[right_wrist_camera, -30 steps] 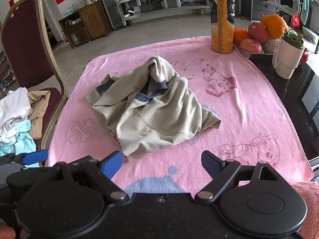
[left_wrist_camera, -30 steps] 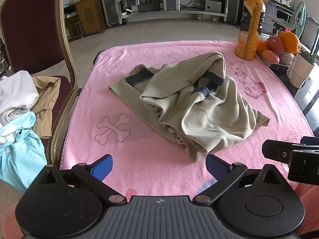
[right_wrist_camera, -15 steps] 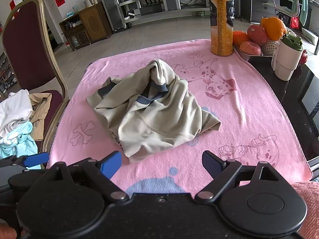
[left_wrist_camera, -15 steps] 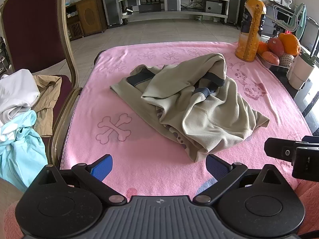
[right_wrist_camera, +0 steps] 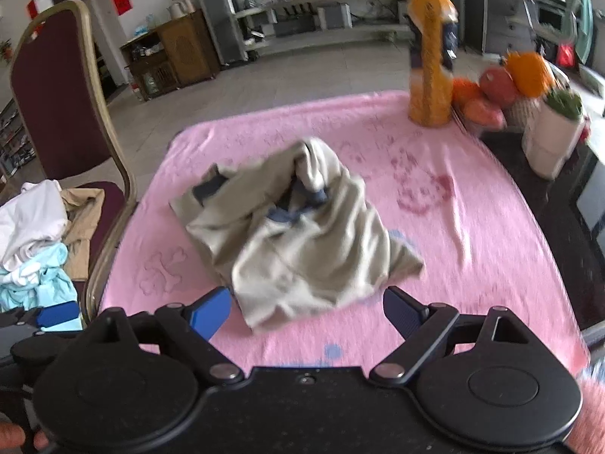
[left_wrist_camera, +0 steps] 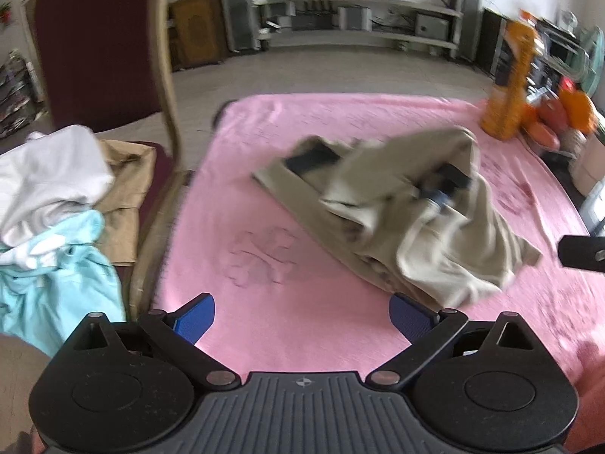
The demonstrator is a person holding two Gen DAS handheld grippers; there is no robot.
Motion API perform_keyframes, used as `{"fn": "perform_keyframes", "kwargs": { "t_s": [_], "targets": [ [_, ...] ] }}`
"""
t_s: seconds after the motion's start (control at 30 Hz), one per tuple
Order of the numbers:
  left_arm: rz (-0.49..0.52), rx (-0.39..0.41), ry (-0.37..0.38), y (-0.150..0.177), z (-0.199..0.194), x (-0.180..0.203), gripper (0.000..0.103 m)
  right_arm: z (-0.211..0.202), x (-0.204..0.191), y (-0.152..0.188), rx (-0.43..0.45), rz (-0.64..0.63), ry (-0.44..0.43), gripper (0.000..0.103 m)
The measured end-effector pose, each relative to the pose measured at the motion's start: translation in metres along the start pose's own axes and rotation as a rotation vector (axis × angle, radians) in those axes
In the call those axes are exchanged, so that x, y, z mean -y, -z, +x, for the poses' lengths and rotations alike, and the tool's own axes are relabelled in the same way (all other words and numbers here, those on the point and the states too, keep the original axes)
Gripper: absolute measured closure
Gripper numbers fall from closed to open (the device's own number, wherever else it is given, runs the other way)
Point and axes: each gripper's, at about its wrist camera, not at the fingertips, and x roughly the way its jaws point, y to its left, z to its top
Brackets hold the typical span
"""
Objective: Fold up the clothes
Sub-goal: 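Reach the right gripper into the crumpled beige sweatshirt and grasp it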
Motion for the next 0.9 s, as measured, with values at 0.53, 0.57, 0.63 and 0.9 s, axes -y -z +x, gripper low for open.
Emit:
{"fn": "perform_keyframes", "kwargs": {
  "t_s": [0.53,0.57,0.63,0.9],
  "targets": [
    [-0.088,0.0,-0.003,0.004,0.048,-0.036,0.02,0.113,-0.019,-0.071,-0.071,0.041,0.031,0.046],
    [-0.085,0.007,0.003,0.005,0.049,-0.036,0.02,0.117,-0.019,-0.072,-0.078,0.028,0.041,0.044],
    [-0.085,-0.003,0.007,0.004,0.053,-0.036,0.02,0.121,-0.02,-0.074,-0.085,0.006,0.062,0.043],
    [-0.136,-0.016,0.054,0.002,0.059,-0.044,0.022,0.13,-0.015,-0.106,-0.065,-0.091,0.116,0.031]
  ]
}}
